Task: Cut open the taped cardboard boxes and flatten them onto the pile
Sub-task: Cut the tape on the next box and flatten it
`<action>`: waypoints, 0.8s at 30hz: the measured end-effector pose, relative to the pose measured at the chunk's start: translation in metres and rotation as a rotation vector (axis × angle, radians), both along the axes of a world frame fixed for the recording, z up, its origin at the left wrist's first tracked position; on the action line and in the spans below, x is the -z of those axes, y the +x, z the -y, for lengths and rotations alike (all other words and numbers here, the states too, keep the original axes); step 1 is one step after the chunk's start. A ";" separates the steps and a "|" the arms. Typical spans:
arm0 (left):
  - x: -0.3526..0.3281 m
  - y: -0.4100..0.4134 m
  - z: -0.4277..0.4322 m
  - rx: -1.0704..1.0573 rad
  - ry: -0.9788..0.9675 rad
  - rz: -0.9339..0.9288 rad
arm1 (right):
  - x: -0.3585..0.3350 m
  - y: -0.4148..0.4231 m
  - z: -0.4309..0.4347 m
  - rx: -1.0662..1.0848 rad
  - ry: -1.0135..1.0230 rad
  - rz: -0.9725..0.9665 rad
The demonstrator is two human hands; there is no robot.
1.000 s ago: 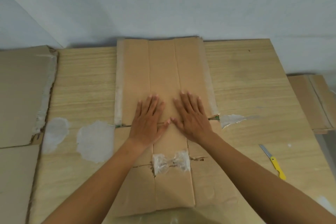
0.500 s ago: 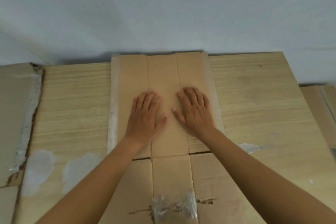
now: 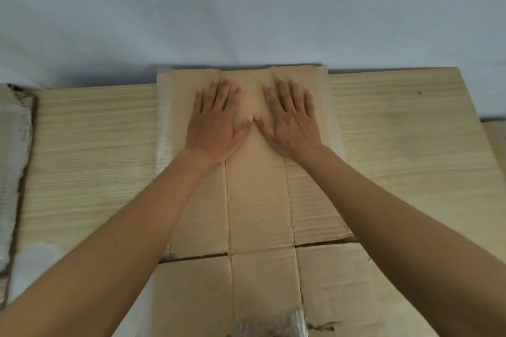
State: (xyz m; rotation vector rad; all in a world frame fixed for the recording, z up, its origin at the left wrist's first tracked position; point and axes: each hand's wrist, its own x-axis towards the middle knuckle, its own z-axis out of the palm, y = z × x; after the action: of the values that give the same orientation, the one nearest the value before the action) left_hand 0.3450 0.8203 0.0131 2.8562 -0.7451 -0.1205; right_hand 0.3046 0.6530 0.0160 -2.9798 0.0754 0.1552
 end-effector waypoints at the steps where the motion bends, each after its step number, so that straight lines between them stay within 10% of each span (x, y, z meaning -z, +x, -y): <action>1: 0.001 0.001 0.000 -0.008 0.011 0.005 | 0.002 0.003 0.000 -0.004 -0.024 -0.024; 11: -0.016 -0.021 0.009 -0.038 0.097 -0.144 | -0.017 -0.013 -0.011 0.040 -0.006 -0.171; 24: -0.002 -0.235 -0.051 0.036 -0.004 -0.022 | -0.003 -0.238 -0.040 -0.060 -0.011 0.035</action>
State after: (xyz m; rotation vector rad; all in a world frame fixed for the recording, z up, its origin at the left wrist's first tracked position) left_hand 0.1096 0.8709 0.0150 2.8334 -0.7913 -0.1547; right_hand 0.0663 0.6927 0.0185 -2.9961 -0.0175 0.1105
